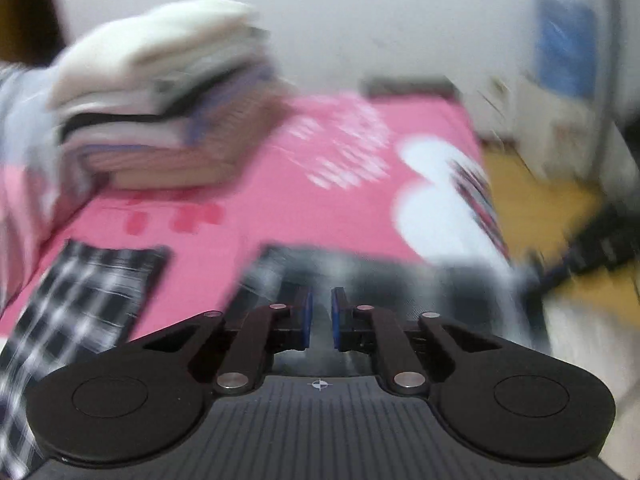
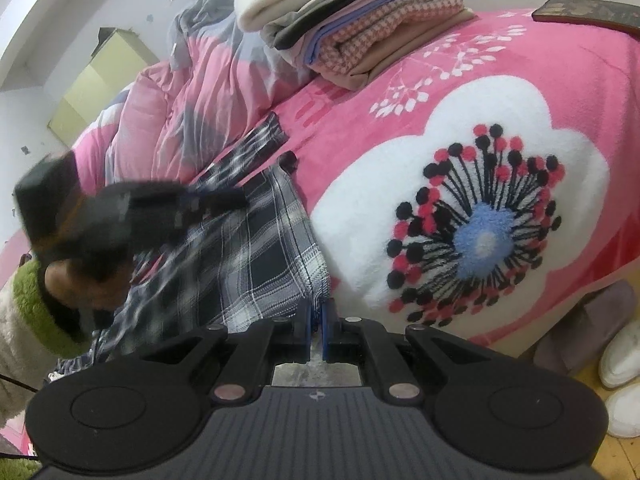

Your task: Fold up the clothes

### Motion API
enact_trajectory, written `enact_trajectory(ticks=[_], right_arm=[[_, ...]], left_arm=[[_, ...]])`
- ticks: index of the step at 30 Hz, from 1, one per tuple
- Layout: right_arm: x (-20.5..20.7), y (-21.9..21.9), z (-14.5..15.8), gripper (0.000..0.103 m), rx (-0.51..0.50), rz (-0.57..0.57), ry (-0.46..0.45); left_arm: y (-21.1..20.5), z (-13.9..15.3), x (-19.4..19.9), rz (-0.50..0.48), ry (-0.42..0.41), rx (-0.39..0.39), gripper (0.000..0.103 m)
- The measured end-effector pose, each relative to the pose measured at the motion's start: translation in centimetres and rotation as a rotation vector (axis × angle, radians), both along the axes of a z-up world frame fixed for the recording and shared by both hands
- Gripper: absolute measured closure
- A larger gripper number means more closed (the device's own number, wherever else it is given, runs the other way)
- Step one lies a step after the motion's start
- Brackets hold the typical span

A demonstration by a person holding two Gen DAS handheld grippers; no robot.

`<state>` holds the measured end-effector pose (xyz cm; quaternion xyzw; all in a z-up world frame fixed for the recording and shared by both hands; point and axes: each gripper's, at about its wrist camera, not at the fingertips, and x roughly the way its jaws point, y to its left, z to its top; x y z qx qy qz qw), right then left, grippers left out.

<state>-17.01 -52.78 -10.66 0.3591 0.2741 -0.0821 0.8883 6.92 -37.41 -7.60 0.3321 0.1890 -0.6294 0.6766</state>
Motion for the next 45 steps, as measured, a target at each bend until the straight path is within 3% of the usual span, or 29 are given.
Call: enact_trajectory(ticks=[2, 4, 6, 7, 8, 10, 11, 12, 13, 14, 16, 19, 22, 26, 29, 32, 35, 38, 42, 45], right_arm=[[0.0, -0.1, 0.0, 0.099, 0.002, 0.005, -0.002], [0.1, -0.1, 0.0, 0.099, -0.002, 0.012, 0.000], [0.2, 0.0, 0.0, 0.099, -0.002, 0.017, 0.006], [0.2, 0.0, -0.1, 0.099, 0.002, 0.017, 0.007], [0.3, -0.1, -0.1, 0.099, 0.005, 0.017, 0.008], [0.3, -0.1, -0.2, 0.099, 0.014, 0.015, 0.009], [0.3, -0.2, -0.3, 0.099, 0.018, 0.013, 0.011], [0.3, -0.2, -0.4, 0.099, 0.022, 0.011, 0.012], [0.3, -0.2, -0.4, 0.099, 0.026, 0.009, 0.013], [0.3, -0.2, -0.4, 0.099, 0.028, 0.007, 0.013], [0.4, -0.3, -0.5, 0.099, 0.031, 0.005, 0.015], [0.5, -0.3, -0.5, 0.099, 0.032, 0.006, 0.019], [0.5, -0.3, -0.6, 0.099, 0.035, 0.006, 0.020], [0.6, -0.2, -0.6, 0.099, 0.035, 0.006, 0.023], [0.6, -0.2, -0.6, 0.098, 0.035, 0.006, 0.024], [0.7, -0.3, -0.7, 0.098, 0.036, 0.006, 0.025], [0.7, -0.3, -0.7, 0.098, 0.038, 0.005, 0.025], [0.7, -0.3, -0.7, 0.098, 0.041, 0.004, 0.024], [0.7, -0.3, -0.7, 0.098, 0.042, 0.003, 0.024], [0.7, -0.3, -0.8, 0.098, 0.045, 0.003, 0.023]], left_arm=[[0.4, -0.2, 0.1, 0.008, -0.003, -0.003, 0.092], [0.3, 0.3, 1.9, 0.094, 0.039, -0.041, 0.089], [-0.1, 0.7, 4.1, 0.196, 0.087, -0.077, 0.072], [-0.5, 0.5, 5.1, 0.228, 0.102, -0.069, 0.059], [-0.9, 0.2, 5.9, 0.245, 0.118, -0.047, 0.055], [-1.6, -0.7, 6.7, 0.241, 0.131, 0.007, 0.055], [-1.7, -1.0, 6.7, 0.230, 0.126, 0.013, 0.062], [-1.6, -1.2, 6.4, 0.221, 0.115, 0.002, 0.071], [-1.4, -1.1, 6.0, 0.219, 0.093, -0.015, 0.092], [-1.3, -0.9, 5.4, 0.227, 0.060, -0.035, 0.102], [-0.4, -0.3, 3.9, 0.213, -0.025, -0.095, 0.103], [1.3, 0.6, 0.3, 0.094, -0.146, -0.163, 0.103], [2.4, -0.1, -2.2, -0.020, -0.209, -0.108, 0.100], [3.1, -1.2, -2.2, -0.068, -0.118, -0.013, 0.096], [3.4, -0.2, -0.4, -0.023, 0.021, -0.023, 0.082], [3.9, 1.2, 1.5, 0.017, 0.149, -0.066, 0.082], [3.3, 1.8, 2.1, 0.027, 0.125, -0.089, 0.078], [1.7, 0.8, 1.2, -0.021, 0.042, -0.049, 0.068], [-0.1, -0.8, 0.4, -0.077, -0.031, 0.003, 0.067], [-0.3, -0.9, 0.6, -0.083, -0.031, -0.007, 0.070]])
